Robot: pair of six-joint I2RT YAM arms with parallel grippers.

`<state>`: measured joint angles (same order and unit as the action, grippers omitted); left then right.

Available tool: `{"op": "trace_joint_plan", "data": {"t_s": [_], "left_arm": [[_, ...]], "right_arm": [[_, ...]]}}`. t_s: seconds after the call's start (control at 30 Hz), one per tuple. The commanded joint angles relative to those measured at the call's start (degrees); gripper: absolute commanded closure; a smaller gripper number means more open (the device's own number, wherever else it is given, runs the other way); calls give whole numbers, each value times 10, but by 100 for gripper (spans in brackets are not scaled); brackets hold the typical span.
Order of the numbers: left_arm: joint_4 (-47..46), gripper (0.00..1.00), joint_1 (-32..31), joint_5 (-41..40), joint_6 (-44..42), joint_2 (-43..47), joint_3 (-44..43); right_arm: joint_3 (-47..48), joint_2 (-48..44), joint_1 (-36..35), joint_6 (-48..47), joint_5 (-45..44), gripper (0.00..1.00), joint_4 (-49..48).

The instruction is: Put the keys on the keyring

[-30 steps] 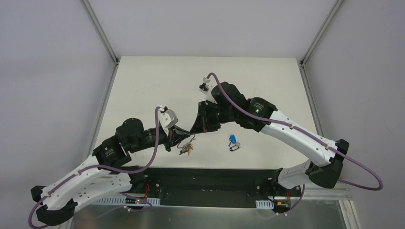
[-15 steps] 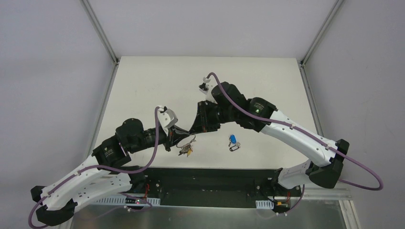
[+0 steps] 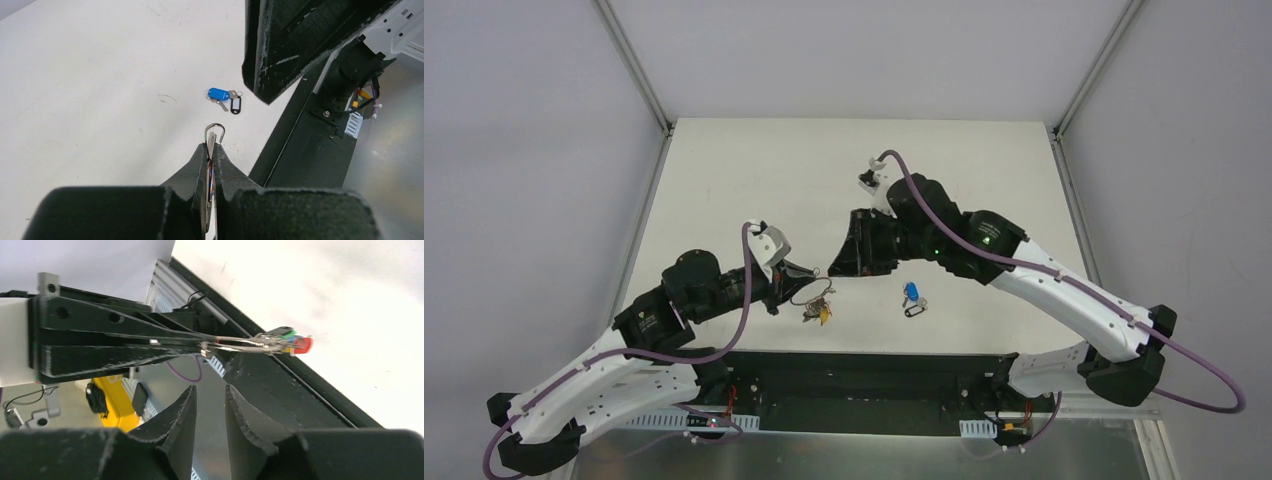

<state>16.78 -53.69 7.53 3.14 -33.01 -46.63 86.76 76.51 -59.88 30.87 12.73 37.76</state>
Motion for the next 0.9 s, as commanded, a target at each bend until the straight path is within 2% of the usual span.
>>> {"op": "trace_joint_plan", "data": {"t_s": [0.0,0.17,0.27,0.4,0.63,0.87], "left_arm": [[-14,100,-4,-27,-1,9,-6],[-5,100,-3,-53,7,13,-9],[-2,100,-4,-64,9,13,-10],[1,100,-4,-69,9,15,-13],[4,100,-3,-72,13,26,-8],[6,100,-4,-72,15,35,-5]], "right_arm": [[-52,-59,25,5,-53,70,2],[-181,-111,93,21,-106,70,18],[-248,-124,114,29,-176,69,29],[-316,-128,137,43,-207,66,7],[-377,-97,147,54,-266,65,2],[-421,-86,149,38,-276,65,-9]]}}
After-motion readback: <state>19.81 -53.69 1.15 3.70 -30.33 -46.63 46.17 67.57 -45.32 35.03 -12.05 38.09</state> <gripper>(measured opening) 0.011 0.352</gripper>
